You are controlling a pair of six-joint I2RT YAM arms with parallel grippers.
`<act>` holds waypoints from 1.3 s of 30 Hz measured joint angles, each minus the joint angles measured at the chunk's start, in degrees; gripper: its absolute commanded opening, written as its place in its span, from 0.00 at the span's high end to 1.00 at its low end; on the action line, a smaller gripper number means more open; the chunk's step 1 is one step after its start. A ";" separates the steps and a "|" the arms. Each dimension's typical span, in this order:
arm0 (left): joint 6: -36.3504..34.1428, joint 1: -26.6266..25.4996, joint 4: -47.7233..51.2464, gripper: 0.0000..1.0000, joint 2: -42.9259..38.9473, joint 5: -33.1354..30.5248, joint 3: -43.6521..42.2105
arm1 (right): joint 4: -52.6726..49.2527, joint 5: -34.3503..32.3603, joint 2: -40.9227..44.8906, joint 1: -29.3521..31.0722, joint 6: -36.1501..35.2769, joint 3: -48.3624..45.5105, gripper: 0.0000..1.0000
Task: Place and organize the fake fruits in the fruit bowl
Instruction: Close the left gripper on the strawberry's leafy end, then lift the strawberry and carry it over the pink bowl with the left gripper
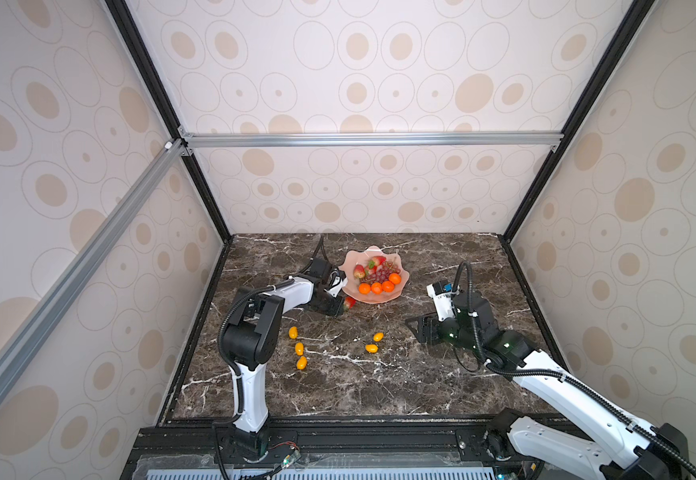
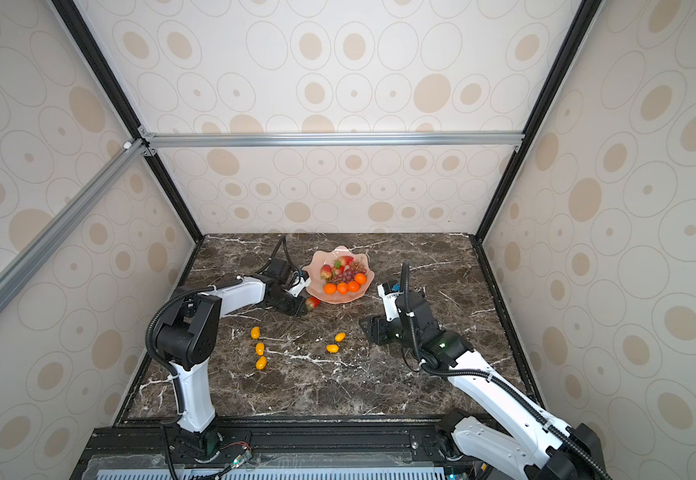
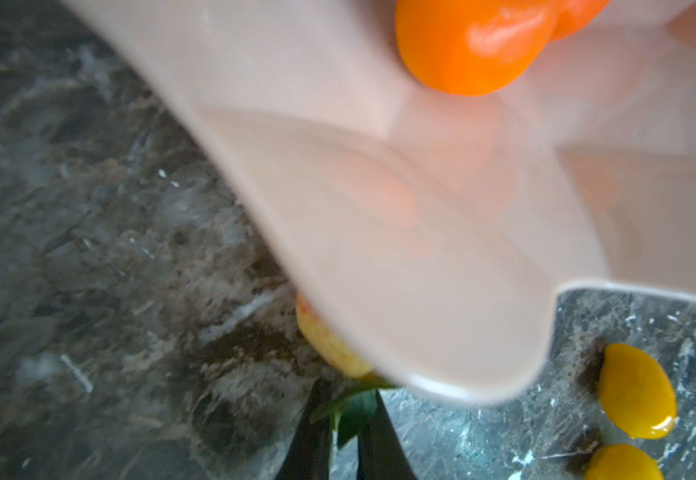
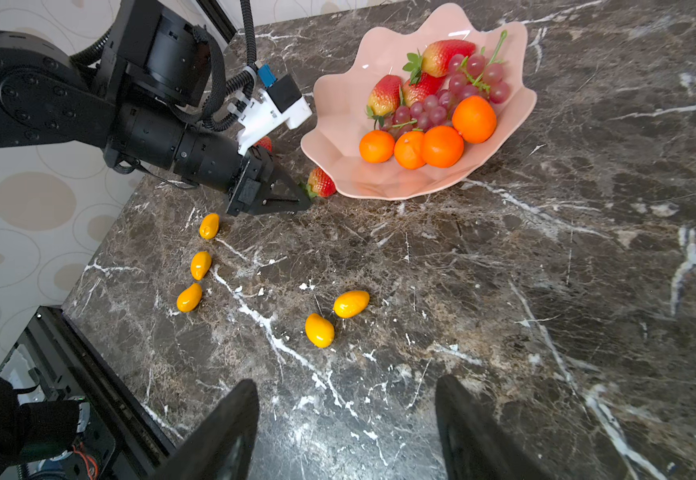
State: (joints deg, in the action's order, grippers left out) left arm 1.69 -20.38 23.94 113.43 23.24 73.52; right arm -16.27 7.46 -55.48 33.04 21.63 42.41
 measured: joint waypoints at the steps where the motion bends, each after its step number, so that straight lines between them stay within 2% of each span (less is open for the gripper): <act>1: 0.00 -0.15 0.09 0.90 -0.24 -0.61 -0.20 | 0.00 -0.15 0.31 0.00 0.00 -0.33 0.30; 3: 0.07 -0.44 0.22 0.98 -0.70 -1.86 -0.70 | 0.00 -0.26 0.50 0.00 0.02 -0.72 0.30; 5: 0.15 -0.70 0.22 1.00 -1.36 -3.15 -1.46 | 0.02 -0.42 0.50 0.00 0.07 -0.92 0.30; 16: 1.38 -2.21 0.11 1.00 -8.22 -8.57 -5.62 | 0.44 -2.16 1.70 0.00 0.17 -2.10 0.30; 23: 2.21 -3.78 0.74 1.00 -20.35 -11.02 -8.37 | 2.78 -5.49 1.70 0.00 1.05 -2.58 0.29; 30: 2.08 -4.20 -1.25 1.00 -30.23 -12.92 -8.17 | 5.49 -7.17 -2.84 0.00 2.16 -2.54 0.29; 39: 0.76 -4.22 -3.06 1.00 -24.00 -13.09 0.37 | 9.90 -6.08 -8.50 -0.31 4.83 -0.33 0.29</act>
State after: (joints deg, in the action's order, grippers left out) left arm 2.46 -24.60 20.88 89.43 10.15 73.89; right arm -6.37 1.39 -63.99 32.73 26.46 42.09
